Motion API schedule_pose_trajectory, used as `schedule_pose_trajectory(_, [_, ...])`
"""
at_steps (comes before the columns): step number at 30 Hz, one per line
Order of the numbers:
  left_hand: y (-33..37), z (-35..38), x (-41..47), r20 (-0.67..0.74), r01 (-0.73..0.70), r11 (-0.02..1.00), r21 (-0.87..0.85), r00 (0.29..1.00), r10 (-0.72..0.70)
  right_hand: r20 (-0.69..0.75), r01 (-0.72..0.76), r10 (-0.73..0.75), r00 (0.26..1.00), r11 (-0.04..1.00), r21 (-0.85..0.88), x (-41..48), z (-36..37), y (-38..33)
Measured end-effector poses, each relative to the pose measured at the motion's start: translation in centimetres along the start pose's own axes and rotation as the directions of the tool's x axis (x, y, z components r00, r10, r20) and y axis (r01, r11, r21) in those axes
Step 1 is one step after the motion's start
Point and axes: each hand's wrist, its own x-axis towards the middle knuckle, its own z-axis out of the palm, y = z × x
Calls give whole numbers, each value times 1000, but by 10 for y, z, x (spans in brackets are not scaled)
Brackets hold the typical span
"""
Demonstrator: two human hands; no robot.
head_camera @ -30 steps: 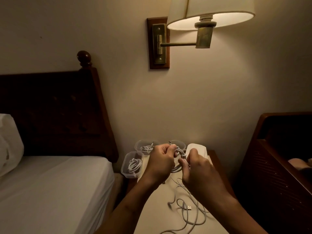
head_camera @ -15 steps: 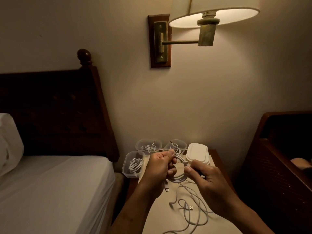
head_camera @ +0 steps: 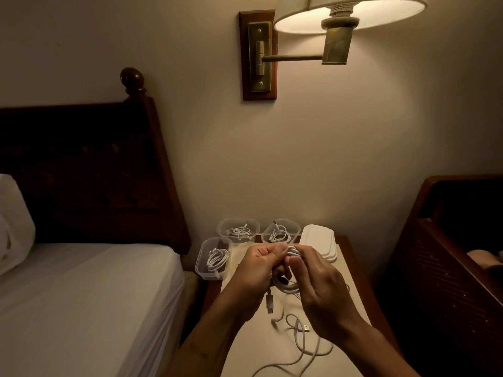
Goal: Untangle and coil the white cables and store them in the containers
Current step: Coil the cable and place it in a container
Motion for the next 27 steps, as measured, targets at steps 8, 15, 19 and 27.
schedule_pose_trajectory(8, [9,-14,-9,147,80,996,-40,986,-73,-150,100,-100,984,995,-8,12,-8,6])
schedule_pose_trajectory(15, [16,-26,-12,164,121,993,-2,979,-119,-173,192,-209,962,975,-110,12,-9,1])
schedule_pose_trajectory(19, [21,-23,-10,80,47,966,253,994,-70,-189,213,-241,952,964,-158,12,-11,-2])
schedule_pose_trajectory(27, [14,-6,-11,19,-247,708,661,949,314,-250,44,5,968,981,191,11,-12,-9])
